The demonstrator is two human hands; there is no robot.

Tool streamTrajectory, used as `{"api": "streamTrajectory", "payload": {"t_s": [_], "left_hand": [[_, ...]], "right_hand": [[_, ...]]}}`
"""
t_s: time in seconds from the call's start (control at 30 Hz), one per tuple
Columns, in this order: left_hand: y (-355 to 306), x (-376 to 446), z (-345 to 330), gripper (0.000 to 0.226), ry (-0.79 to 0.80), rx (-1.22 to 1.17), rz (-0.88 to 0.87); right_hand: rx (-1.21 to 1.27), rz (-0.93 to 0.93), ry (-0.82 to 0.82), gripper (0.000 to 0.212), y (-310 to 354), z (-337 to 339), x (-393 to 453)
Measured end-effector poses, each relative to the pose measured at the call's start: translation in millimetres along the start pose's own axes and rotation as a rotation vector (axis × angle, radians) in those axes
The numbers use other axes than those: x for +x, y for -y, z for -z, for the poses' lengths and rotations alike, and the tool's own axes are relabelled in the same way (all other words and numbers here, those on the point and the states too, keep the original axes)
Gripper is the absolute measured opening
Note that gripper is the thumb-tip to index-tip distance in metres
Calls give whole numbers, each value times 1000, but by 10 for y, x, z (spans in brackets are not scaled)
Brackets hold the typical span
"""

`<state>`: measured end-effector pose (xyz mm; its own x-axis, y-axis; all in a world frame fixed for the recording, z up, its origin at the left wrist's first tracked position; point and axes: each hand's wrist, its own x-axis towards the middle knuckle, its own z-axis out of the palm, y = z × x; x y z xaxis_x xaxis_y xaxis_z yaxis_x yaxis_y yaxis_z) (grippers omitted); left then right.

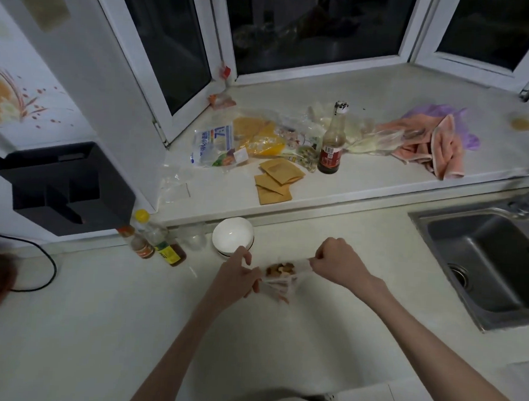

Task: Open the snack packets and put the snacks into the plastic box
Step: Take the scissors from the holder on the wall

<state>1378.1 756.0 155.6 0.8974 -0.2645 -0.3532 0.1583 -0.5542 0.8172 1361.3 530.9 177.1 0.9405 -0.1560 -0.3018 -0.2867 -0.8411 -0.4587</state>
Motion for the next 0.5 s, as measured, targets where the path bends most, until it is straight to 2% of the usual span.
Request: {"api": "streamTrajectory", "payload": {"t_s": [0.07, 0.1, 0.23, 0.37, 0.5], "left_hand": [[25, 11, -116, 23, 4, 66, 92], [27, 19, -145, 23, -20, 105, 67], [8, 2, -101, 31, -119, -46, -27], [38, -8, -320, 26, -124, 0, 58], [110, 20, -414, 27, -152, 29, 69]], "right_hand": [[-33, -5, 104, 21, 8, -122, -34], [-35, -8, 98, 20, 1, -130, -46], [89, -24, -61, 26, -137, -16, 30], [8, -30, 103, 31, -167, -160, 0], [58, -30, 72, 23, -321, -224, 54]]}}
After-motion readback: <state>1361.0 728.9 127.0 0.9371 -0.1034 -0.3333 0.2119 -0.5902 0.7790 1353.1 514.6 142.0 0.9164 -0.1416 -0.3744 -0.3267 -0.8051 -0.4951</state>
